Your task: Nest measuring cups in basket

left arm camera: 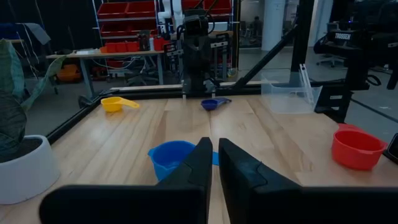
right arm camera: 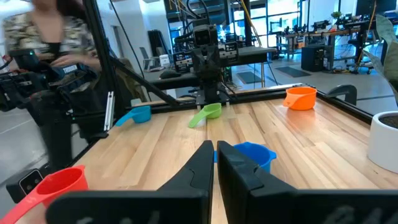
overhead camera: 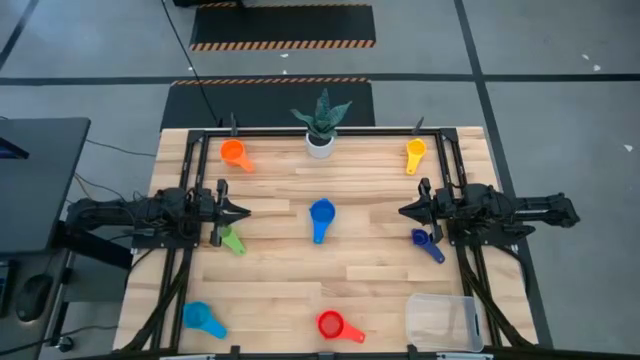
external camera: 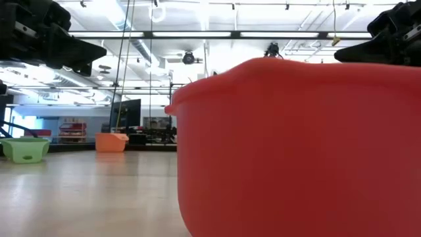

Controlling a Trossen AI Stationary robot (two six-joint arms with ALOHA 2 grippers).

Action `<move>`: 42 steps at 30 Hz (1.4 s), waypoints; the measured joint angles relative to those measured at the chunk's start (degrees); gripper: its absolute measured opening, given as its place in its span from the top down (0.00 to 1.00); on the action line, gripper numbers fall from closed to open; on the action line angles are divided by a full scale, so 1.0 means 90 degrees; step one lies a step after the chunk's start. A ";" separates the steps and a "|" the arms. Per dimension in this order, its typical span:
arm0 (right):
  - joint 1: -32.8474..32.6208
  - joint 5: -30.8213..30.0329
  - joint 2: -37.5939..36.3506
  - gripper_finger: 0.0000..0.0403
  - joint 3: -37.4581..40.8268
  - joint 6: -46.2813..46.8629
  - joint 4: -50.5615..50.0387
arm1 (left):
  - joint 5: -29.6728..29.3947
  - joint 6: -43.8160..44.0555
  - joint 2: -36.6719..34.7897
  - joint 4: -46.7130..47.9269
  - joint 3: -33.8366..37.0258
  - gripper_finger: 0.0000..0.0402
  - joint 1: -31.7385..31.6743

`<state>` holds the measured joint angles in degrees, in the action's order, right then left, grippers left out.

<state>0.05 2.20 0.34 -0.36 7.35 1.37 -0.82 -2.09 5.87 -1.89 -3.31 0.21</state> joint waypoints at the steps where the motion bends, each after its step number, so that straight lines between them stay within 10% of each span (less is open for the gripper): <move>1: 0.0002 0.0001 0.0000 0.93 -0.0001 0.0000 0.0000 | 0.0000 -0.0002 0.0001 0.0000 0.0000 0.91 0.0000; 34: 0.0002 0.0000 -0.0001 0.93 0.0000 0.0000 0.0002 | 0.0002 0.0402 0.0002 -0.0397 -0.0029 0.91 0.0002; 42: 0.0002 0.0000 -0.0001 0.93 0.0000 0.0000 0.0003 | -0.1101 0.0550 0.0596 0.1963 -0.2166 0.94 0.0002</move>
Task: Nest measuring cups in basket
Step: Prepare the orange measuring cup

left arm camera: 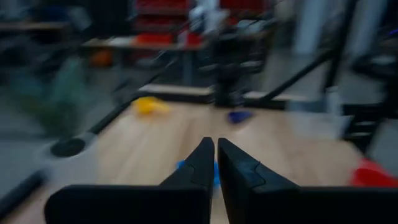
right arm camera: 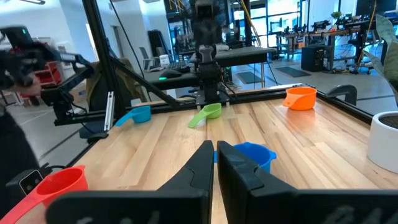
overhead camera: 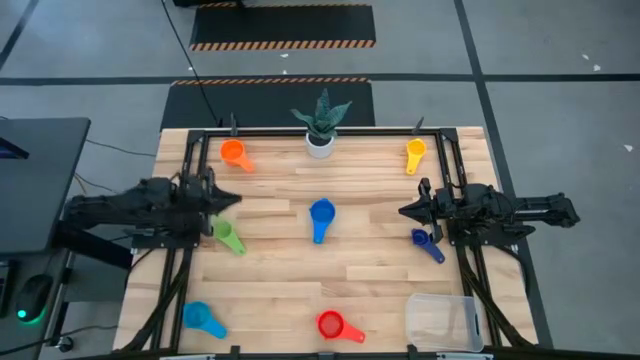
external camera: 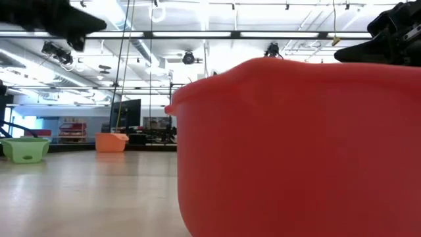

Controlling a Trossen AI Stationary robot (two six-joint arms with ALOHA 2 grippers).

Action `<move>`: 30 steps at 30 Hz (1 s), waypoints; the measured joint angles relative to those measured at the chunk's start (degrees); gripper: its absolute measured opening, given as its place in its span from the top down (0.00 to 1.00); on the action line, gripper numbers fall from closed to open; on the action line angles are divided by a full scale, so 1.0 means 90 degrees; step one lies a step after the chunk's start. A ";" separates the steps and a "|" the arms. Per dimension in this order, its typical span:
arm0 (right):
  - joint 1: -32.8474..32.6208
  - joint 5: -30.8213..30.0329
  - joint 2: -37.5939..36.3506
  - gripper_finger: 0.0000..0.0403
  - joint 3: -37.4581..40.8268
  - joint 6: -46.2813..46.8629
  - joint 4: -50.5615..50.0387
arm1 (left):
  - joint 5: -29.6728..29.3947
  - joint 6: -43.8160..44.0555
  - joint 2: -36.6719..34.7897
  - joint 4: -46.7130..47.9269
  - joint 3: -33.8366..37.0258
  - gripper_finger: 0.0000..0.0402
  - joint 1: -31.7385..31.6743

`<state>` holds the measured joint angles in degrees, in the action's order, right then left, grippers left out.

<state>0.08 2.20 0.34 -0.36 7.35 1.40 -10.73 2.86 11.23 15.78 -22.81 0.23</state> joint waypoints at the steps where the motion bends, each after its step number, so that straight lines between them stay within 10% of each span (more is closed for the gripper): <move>1: 0.0000 0.0001 0.0001 0.93 0.0000 0.0000 0.0002 | -0.0282 0.0167 0.0191 0.0510 -0.0430 0.95 -0.0001; 14: 0.0000 -0.0001 0.0000 0.93 -0.0002 0.0000 0.0002 | -0.2230 0.4730 0.3676 0.6045 -0.4951 0.99 -0.0107; 30: 0.0000 -0.0001 0.0000 0.93 -0.0001 0.0000 0.0006 | -0.1656 0.3452 0.6275 0.7176 -0.5935 0.77 -0.1651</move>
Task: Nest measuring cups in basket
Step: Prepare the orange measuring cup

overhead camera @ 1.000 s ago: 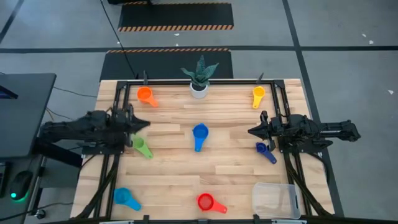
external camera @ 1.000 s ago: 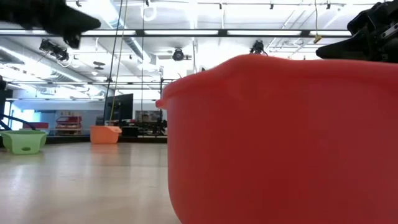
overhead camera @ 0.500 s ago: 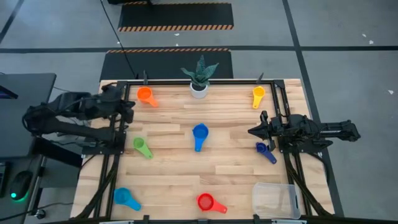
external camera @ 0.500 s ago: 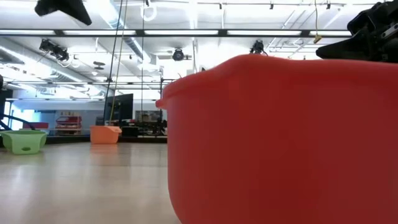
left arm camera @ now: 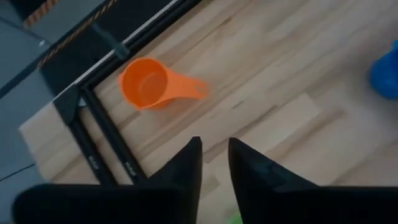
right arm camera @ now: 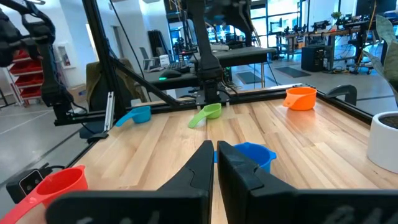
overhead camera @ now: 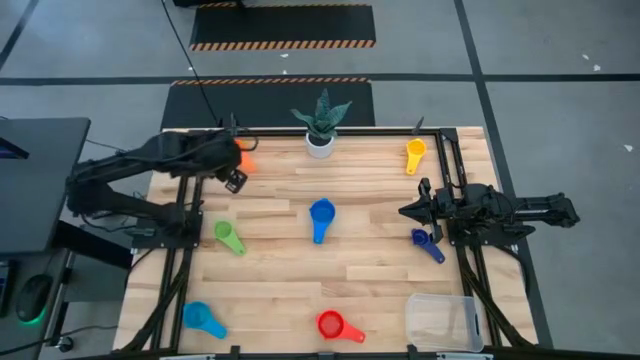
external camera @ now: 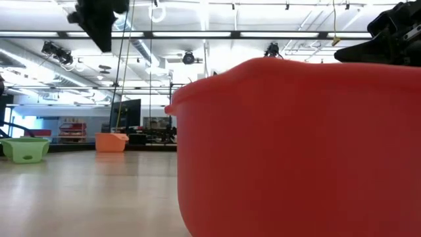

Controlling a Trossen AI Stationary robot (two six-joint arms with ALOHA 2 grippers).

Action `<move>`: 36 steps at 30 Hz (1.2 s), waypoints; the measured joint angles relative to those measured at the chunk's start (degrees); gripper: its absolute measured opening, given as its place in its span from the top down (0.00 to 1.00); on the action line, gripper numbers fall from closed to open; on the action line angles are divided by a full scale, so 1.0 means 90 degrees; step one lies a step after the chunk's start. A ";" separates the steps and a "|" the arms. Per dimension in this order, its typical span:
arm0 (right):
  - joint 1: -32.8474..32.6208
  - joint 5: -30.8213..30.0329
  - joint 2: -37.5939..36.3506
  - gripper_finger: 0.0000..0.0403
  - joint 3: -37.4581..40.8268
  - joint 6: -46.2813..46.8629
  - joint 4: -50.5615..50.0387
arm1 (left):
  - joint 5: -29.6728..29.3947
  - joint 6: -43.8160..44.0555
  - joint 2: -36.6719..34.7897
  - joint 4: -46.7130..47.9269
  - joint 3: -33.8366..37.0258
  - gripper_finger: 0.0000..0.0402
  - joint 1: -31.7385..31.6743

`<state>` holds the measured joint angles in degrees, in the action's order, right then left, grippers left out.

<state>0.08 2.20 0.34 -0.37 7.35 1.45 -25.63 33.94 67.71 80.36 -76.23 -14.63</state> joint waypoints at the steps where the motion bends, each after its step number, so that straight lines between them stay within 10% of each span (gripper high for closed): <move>1: -0.0002 0.0000 0.0000 0.93 0.0000 0.0000 0.0000 | 0.0009 -0.0012 0.0109 -0.0002 0.0000 0.75 -0.0167; 21: 0.0000 0.0002 0.0000 0.93 0.0001 0.0000 0.0022 | 0.2057 0.0250 0.2436 -0.1640 -0.0005 0.69 -0.3163; 36: -0.0002 0.0046 0.0002 0.93 -0.0001 0.0000 0.0022 | 0.1602 0.0371 0.3923 -0.2214 -0.0001 0.69 -0.3608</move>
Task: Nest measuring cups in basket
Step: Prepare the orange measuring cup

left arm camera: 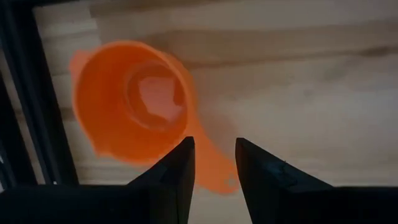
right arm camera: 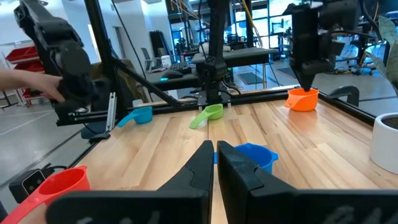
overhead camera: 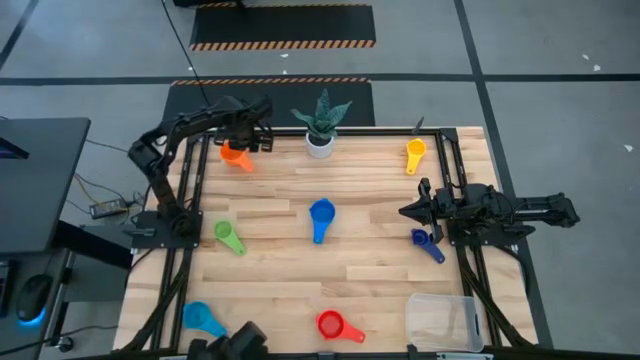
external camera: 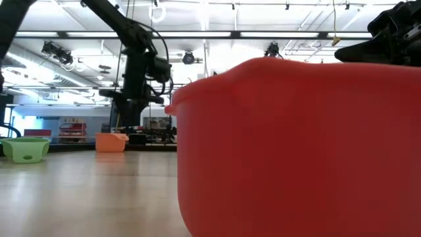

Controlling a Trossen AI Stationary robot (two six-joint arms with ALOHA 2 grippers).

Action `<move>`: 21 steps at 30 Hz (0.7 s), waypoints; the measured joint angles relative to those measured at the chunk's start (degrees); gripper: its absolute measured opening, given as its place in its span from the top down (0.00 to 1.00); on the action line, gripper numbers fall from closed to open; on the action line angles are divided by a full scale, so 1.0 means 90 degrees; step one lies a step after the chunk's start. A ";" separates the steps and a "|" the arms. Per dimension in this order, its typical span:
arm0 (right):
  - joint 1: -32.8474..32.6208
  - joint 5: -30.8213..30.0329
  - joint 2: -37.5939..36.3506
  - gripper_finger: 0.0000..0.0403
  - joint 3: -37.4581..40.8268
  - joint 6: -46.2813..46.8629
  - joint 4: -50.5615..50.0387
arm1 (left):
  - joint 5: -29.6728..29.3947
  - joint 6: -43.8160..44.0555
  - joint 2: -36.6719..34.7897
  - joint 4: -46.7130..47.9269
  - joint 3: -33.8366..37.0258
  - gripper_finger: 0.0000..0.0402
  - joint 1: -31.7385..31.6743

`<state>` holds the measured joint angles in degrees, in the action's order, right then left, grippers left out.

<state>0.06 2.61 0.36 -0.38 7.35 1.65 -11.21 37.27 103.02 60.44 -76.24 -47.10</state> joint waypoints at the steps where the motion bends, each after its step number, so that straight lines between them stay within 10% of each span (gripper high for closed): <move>1: 0.0002 0.0000 -0.0002 0.93 0.0001 0.0000 -0.0001 | -0.0107 0.0008 0.0056 -0.0038 0.0000 0.69 -0.0028; 21: 0.0001 0.0003 -0.0002 0.93 -0.0001 0.0000 0.0000 | -0.0449 -0.0240 0.0746 -0.0853 0.0000 0.69 -0.0502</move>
<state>0.08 2.64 0.34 -0.38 7.35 1.65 -15.25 35.11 109.73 52.76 -76.24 -51.62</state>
